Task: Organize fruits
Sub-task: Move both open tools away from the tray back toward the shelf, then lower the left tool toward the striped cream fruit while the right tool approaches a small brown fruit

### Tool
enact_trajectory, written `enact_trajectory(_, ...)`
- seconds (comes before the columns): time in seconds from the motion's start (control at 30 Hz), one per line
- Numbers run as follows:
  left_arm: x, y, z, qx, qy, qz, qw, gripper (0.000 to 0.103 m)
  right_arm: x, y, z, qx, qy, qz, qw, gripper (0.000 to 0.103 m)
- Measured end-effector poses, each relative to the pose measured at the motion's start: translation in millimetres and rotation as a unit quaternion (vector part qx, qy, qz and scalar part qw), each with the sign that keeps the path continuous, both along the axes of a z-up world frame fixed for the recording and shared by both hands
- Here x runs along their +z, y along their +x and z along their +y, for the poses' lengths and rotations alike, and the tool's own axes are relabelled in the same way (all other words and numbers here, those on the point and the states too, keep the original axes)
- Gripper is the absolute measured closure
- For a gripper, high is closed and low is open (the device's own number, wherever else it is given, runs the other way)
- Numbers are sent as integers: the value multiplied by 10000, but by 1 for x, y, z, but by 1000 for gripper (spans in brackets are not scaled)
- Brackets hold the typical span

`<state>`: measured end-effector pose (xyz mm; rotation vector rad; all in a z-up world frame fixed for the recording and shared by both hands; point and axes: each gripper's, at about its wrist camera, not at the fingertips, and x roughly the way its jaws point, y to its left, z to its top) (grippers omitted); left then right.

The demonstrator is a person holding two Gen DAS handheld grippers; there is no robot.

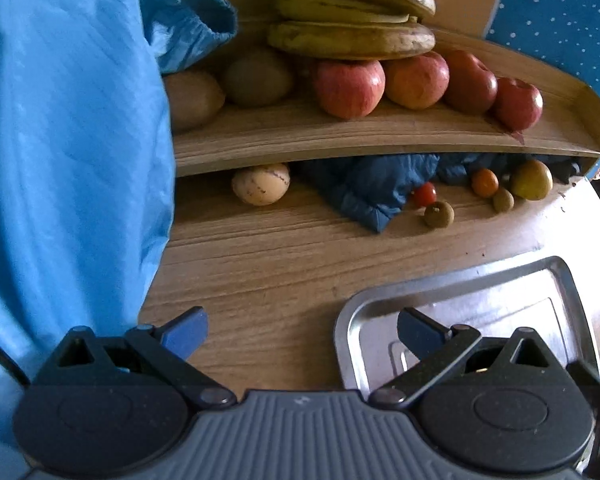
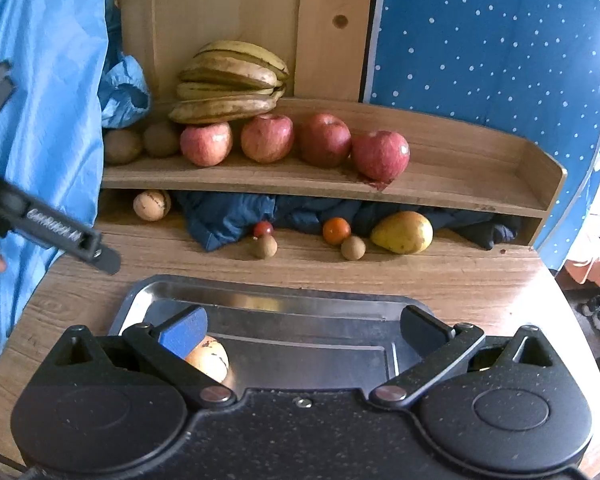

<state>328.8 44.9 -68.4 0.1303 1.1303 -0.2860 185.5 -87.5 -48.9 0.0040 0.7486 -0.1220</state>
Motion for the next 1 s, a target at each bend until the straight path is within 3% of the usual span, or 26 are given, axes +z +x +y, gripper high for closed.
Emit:
enact_trajectory(0.27, -10, 20, -5, 417, -107, -135, 9990, 0, -7, 22, -3, 149, 21, 101, 9998, 1)
enact_trajectory(0.5, -23, 40, -8, 1022, 161, -367, 9940, 0, -21, 69, -13, 532, 332, 185, 9979, 1)
enact_trajectory(1.0, -55, 84, -20, 1322, 647, -522, 9877, 0, -70, 137, -21, 1147, 940, 710, 9864, 1)
